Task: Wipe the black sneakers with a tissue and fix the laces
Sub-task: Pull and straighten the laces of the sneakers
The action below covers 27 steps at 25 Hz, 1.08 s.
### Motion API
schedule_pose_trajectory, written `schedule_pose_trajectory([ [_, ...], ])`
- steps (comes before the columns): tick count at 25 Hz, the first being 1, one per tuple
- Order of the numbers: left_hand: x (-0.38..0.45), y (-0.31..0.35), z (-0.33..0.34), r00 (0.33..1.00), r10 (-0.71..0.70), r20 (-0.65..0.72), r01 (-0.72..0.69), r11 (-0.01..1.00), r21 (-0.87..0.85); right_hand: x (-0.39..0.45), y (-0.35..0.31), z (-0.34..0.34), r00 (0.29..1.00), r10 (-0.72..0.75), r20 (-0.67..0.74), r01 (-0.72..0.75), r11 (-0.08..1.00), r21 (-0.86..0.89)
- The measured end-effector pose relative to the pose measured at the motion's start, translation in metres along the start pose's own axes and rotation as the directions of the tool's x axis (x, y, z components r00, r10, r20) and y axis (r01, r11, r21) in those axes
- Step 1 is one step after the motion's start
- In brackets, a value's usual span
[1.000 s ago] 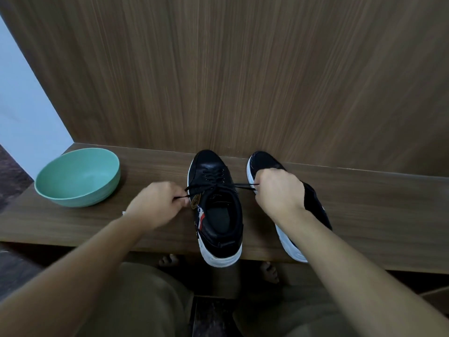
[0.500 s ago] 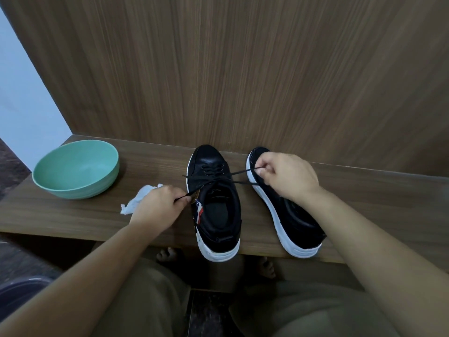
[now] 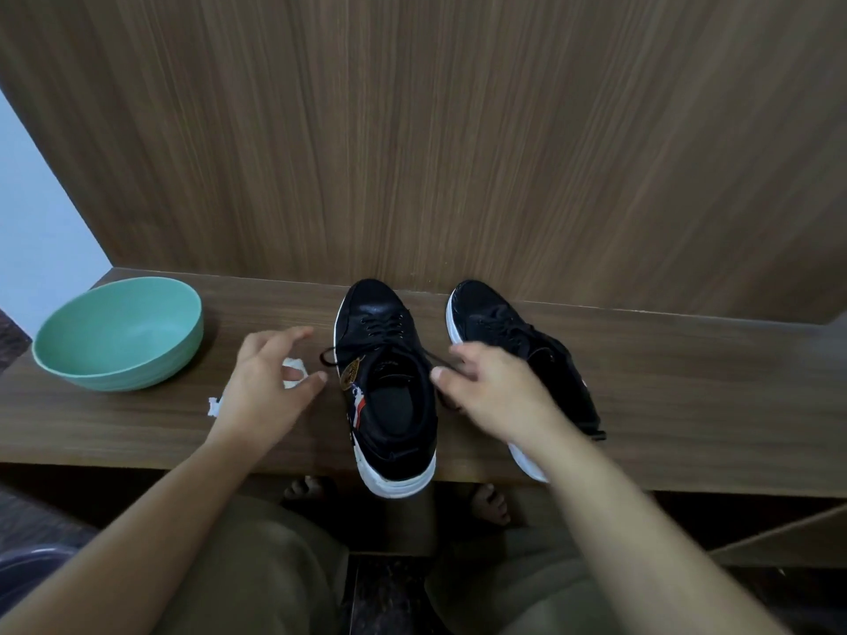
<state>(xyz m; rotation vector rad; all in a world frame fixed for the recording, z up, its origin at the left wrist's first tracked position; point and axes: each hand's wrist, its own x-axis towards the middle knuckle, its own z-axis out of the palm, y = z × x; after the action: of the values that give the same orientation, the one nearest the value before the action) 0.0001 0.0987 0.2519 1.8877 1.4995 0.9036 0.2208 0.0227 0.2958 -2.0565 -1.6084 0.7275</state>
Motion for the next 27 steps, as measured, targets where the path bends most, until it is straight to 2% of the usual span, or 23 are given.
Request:
schedule_pose_trajectory([
  [2,-0.006,0.005,-0.001,0.999,0.014,-0.046,-0.015,1.0,-0.016,-0.011,-0.008,0.026,0.999,0.037,-0.006,-0.037,0.999,-0.011],
  [5,-0.013,0.013,-0.001,0.993,0.072,-0.093,-0.069,0.997,0.037,-0.012,-0.02,0.043,0.993,0.065,-0.104,-0.072,0.995,-0.066],
  [7,-0.014,0.025,-0.006,0.982,0.143,-0.126,-0.137,0.989,0.061,-0.014,-0.03,0.047,0.999,0.042,-0.029,-0.042,0.999,0.014],
  [9,-0.018,0.049,-0.014,0.96,0.232,-0.154,-0.228,0.973,0.044,-0.015,-0.035,0.04,0.998,0.02,0.062,-0.031,0.983,0.179],
  [10,-0.018,0.065,-0.014,0.944,0.286,-0.166,-0.288,0.958,0.012,-0.014,-0.03,0.029,0.999,0.027,0.021,-0.031,0.98,0.198],
  [11,-0.018,0.08,-0.011,0.926,0.338,-0.166,-0.346,0.938,-0.018,-0.012,-0.024,0.015,0.995,0.042,-0.092,-0.026,0.985,0.17],
  [13,-0.019,0.113,0.009,0.91,0.409,-0.075,-0.411,0.912,-0.011,-0.012,-0.002,-0.022,0.907,0.087,-0.413,-0.068,0.996,0.06],
  [14,-0.018,0.127,0.025,0.917,0.398,0.029,-0.398,0.917,-0.004,-0.012,0.014,-0.038,0.843,0.115,-0.525,-0.125,0.992,0.017],
  [15,-0.014,0.136,0.045,0.931,0.336,0.144,-0.339,0.941,-0.006,-0.013,0.032,-0.05,0.814,0.157,-0.559,-0.198,0.98,-0.013],
  [17,-0.004,0.141,0.085,0.933,0.115,0.341,-0.148,0.986,0.072,-0.012,0.061,-0.059,0.858,0.29,-0.424,-0.317,0.948,0.007],
  [18,0.001,0.14,0.101,0.922,0.02,0.387,-0.08,0.987,0.14,-0.01,0.072,-0.057,0.882,0.326,-0.34,-0.329,0.943,0.049],
  [19,0.004,0.139,0.113,0.917,-0.045,0.397,-0.035,0.981,0.193,-0.008,0.078,-0.054,0.897,0.331,-0.294,-0.321,0.943,0.083],
  [20,0.006,0.139,0.121,0.918,-0.08,0.388,-0.008,0.975,0.22,-0.006,0.081,-0.051,0.896,0.323,-0.304,-0.308,0.947,0.097],
  [24,0.009,0.142,0.121,0.931,-0.096,0.353,0.045,0.987,0.152,0.003,0.074,-0.045,0.859,0.288,-0.423,-0.312,0.95,0.011],
  [25,0.011,0.142,0.115,0.921,-0.12,0.371,0.074,0.988,0.136,0.004,0.071,-0.042,0.864,0.274,-0.422,-0.306,0.952,-0.007],
  [27,0.014,0.144,0.098,0.858,-0.229,0.459,0.234,0.971,0.048,0.001,0.062,-0.036,0.866,0.257,-0.428,-0.285,0.959,-0.001],
])
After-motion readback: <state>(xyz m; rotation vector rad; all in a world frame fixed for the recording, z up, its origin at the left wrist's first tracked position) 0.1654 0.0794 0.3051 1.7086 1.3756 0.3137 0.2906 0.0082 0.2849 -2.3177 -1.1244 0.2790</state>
